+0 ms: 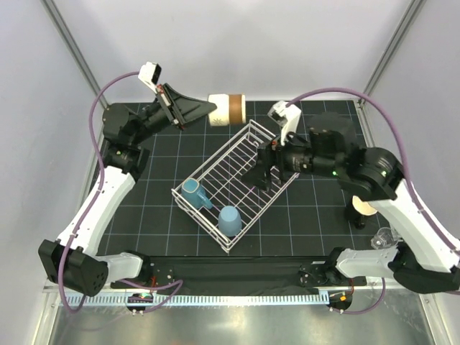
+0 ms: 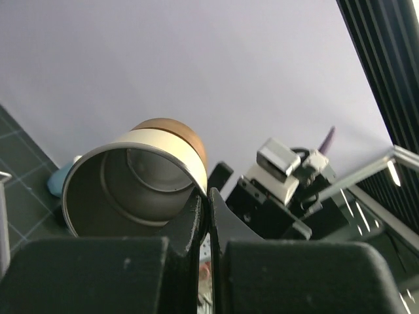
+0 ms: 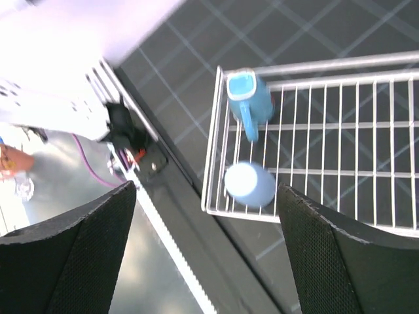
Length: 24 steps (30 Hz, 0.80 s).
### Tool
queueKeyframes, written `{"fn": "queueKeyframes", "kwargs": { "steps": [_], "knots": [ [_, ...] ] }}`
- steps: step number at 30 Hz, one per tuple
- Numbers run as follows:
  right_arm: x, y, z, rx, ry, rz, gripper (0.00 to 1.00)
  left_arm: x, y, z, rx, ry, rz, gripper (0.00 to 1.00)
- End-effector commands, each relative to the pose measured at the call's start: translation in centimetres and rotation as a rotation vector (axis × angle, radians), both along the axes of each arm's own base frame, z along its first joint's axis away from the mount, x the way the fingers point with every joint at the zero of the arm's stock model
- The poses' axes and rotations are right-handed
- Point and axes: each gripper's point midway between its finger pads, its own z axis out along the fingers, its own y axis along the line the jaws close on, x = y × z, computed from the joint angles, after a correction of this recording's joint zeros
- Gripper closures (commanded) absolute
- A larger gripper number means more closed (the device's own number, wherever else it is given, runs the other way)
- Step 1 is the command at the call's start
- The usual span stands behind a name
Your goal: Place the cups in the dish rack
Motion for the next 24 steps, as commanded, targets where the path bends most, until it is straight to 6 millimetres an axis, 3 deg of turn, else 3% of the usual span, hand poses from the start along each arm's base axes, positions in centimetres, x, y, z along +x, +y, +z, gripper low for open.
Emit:
{"fn": "queueKeyframes", "kwargs": {
  "steps": [1,6,12,18,24],
  "knots": [
    [0.8,-0.1,3.0,0.114,-0.092,-0.047,0.12,-4.8,-1.4,2.4,-0.029,-0.168,-0.160,1.00],
    [0.9,-1.7,4.4,0.148,-0.150,-0.110,0.10,-6.6,-2.7,1.9,-0.036,-0.162,-0.230,0.99],
    [2.6,-4.1,5.0,0.146,-0.191,-0.262,0.10,-8.6,-4.7,1.8,-0.043,-0.152,-0.322,0.99],
    [2.9,-4.8,6.7,0.190,-0.232,-0.282,0.10,-10.1,-6.3,1.3,-0.042,-0.143,-0.396,1.00],
    [2.5,-4.2,7.3,0.161,-0.275,-0.191,0.10,-10.2,-6.9,0.5,-0.022,-0.125,-0.439,0.99]
  ]
}}
